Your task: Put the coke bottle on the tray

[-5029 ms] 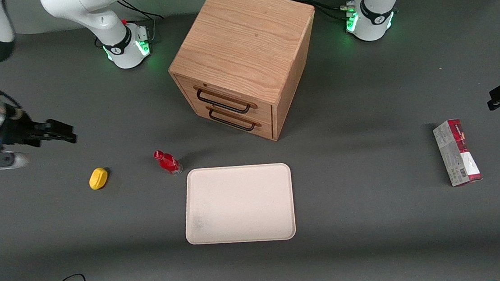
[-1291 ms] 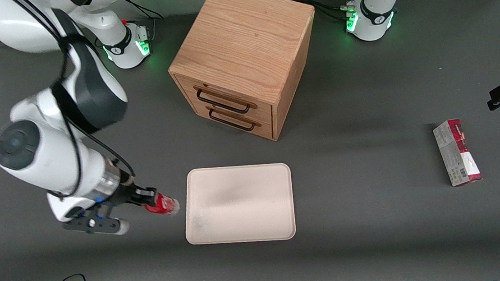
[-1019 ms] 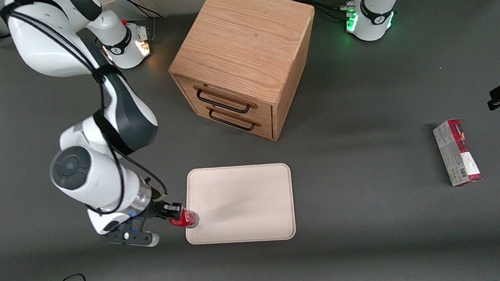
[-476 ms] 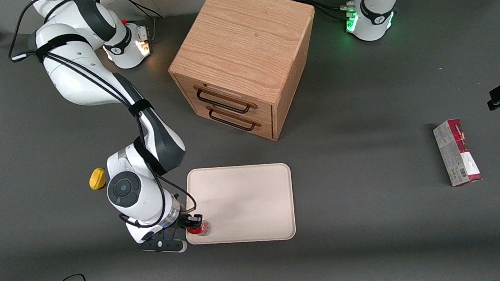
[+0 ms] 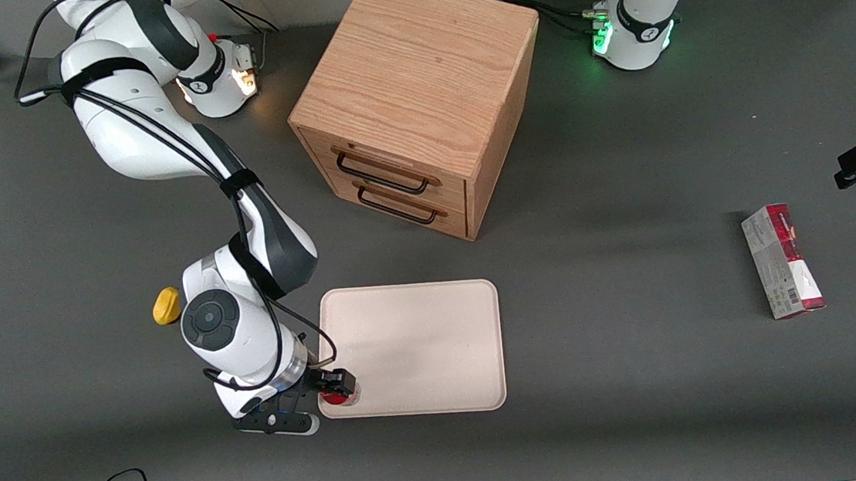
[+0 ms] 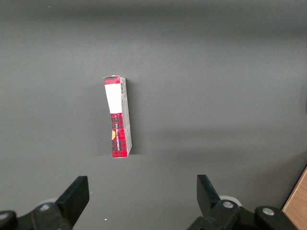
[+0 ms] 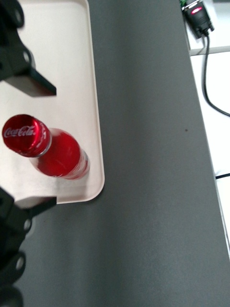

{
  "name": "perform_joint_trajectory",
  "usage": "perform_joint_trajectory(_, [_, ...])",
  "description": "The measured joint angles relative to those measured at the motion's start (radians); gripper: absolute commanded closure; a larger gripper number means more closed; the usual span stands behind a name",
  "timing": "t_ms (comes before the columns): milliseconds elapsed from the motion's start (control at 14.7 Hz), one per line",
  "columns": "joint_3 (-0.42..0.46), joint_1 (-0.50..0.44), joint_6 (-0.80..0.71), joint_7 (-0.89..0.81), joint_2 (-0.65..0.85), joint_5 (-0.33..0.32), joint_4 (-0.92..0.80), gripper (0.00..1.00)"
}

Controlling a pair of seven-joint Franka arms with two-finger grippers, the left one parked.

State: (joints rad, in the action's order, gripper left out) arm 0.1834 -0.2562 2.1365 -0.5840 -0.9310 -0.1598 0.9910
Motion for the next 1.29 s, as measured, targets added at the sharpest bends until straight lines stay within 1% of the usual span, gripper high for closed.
perform_joint_trajectory(136, [-0.001,0.001,-0.028,-0.001,0.017,-0.002,-0.012,0.0])
perform_joint_trajectory(340, [-0.006,0.017,-0.223,0.045,0.109,-0.003,-0.026,0.0])
perform_joint_trajectory(408, [-0.007,0.03,-0.292,0.074,0.153,0.002,-0.021,0.0])
perform_joint_trajectory(544, [-0.024,0.057,-0.379,0.14,0.257,0.024,0.021,0.0])
perform_joint_trajectory(680, [-0.085,0.069,-0.417,0.222,0.382,0.071,0.129,0.0])
perform_joint_trajectory(883, [-0.194,0.074,-0.435,0.326,0.585,0.134,0.33,0.0])
perform_joint_trajectory(1155, [-0.309,0.079,-0.518,0.426,0.813,0.184,0.514,0.0])
perform_joint_trajectory(1291, [-0.343,0.079,-0.529,0.44,0.891,0.205,0.582,0.0])
